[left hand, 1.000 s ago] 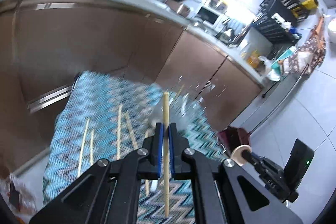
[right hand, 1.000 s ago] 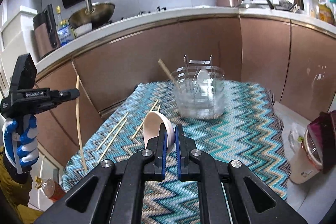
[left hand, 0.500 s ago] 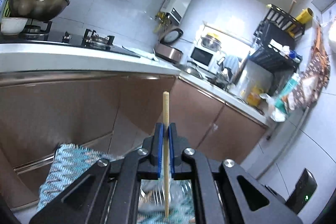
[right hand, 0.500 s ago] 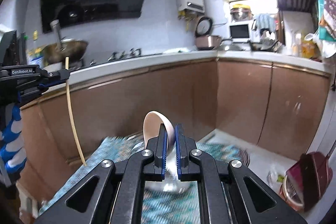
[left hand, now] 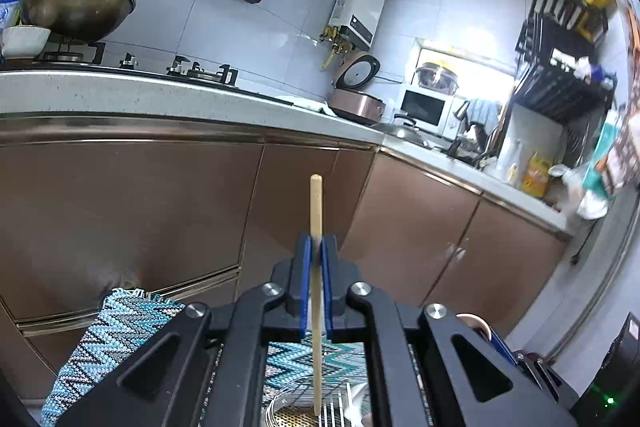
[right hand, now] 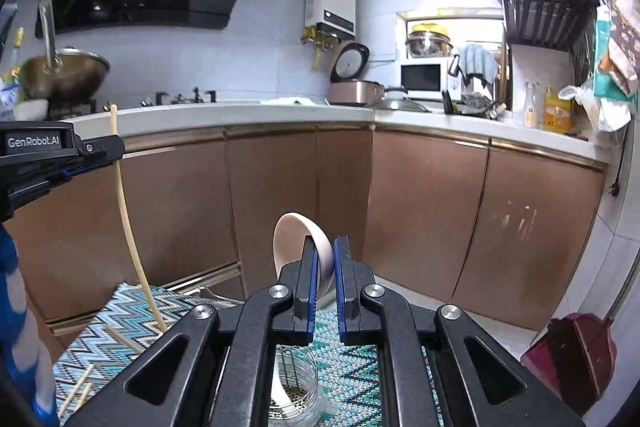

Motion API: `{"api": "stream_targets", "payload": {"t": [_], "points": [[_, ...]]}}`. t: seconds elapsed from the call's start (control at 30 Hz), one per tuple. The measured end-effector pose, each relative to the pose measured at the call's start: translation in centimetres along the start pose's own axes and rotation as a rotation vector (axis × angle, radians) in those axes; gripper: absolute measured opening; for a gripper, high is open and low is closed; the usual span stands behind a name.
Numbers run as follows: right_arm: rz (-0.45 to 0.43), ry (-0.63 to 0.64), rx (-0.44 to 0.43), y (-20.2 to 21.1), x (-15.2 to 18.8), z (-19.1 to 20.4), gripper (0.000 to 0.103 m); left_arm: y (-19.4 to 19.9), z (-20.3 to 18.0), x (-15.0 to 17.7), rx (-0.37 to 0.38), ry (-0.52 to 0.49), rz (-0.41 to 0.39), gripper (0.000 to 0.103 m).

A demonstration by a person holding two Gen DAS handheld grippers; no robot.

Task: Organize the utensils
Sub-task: 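Drop the chopstick and pink spoon into the utensil holder with both tools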

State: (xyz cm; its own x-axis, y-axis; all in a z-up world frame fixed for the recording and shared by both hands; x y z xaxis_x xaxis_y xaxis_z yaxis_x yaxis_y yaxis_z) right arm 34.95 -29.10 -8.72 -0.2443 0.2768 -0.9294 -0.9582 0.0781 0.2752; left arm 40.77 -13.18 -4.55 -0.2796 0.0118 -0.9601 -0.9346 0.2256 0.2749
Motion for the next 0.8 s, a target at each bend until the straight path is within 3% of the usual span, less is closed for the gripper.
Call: {"api": "stream_targets", "payload": {"t": [0.17, 0.4, 0.57, 0.8], "points": [[0.03, -0.034, 0.012, -1.7, 2.0, -0.5, 0.009, -1.3, -0.7, 2.7, -0.019, -0.013, 0.014, 0.005], [0.081, -0.061, -0.023, -1.6, 4.4, -0.3, 0.019, -0.8, -0.3, 4.9, 0.002, 0.016, 0.056, 0.009], [0.079, -0.089, -0.048, 0.2, 4.3, -0.2, 0.032, 2.3, -0.1, 4.1, 0.012, 0.007, 0.028, 0.036], [0.065, -0.109, -0.054, 4.0, 3.4, -0.3, 0.036, 6.8, 1.2, 3.3, -0.004, 0.011, 0.042, 0.037]]}}
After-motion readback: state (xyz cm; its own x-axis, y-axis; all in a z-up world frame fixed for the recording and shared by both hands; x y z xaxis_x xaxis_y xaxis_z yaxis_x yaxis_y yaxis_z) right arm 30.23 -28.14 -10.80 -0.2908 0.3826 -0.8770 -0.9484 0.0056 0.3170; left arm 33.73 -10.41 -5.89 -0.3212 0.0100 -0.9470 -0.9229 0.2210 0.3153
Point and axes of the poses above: each gripper's, at about its wrist camera, not at the fingertips, and y roughly against the way its jaws point, z to its left, x to its underside, the point moved 9 cm from there along -y, roughly the way its jaws point, and after that the axes turned 14 degrees about -y, right-handed, at the moved point
